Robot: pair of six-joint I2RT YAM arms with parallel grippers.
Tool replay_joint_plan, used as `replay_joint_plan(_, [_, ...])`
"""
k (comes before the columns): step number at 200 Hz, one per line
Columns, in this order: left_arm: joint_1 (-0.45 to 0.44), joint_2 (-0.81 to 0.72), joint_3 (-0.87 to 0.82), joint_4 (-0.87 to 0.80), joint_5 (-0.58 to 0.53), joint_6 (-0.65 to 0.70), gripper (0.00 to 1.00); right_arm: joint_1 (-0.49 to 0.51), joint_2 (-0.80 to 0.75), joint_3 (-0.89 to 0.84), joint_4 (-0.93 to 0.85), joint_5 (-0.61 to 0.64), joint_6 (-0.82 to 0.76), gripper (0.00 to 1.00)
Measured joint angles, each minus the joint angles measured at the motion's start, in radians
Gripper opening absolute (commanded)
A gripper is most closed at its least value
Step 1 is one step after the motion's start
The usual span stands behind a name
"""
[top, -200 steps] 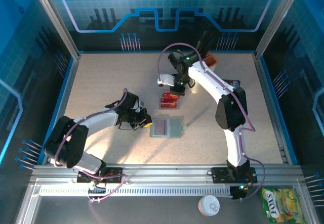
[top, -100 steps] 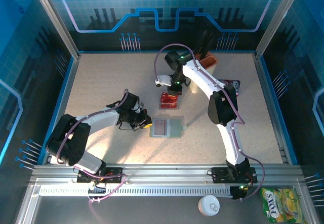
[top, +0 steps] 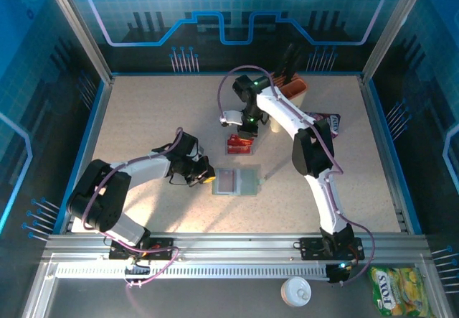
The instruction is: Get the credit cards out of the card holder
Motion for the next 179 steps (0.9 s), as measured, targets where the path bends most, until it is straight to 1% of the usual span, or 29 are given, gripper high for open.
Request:
replay_joint_plan(27, [0.0, 0.0, 0.0, 0.0, 0.0, 0.0, 0.04, 0.0, 0.005, 0.0, 0.0, 0.0, 0.014, 0.15])
replay_joint_plan(100, [0.0, -0.019, 0.0, 0.0, 0.0, 0.0, 0.05, 0.002, 0.002, -0.001, 0.016, 0.024, 0.054, 0.18])
replay_joint_plan(121, [0.0, -0.023, 0.0, 0.0, 0.0, 0.0, 0.05, 0.002, -0.02, -0.03, 0.05, 0.027, 0.084, 0.18])
replay_joint_plan(149, [0.0, -0.027, 0.0, 0.0, 0.0, 0.0, 0.05, 0.002, -0.088, -0.13, 0.129, 0.031, 0.138, 0.11])
replay_joint_plan(179, [0.0, -0.044, -0.001, 0.0, 0.0, 0.0, 0.05, 0.002, -0.136, -0.207, 0.216, 0.031, 0.195, 0.11])
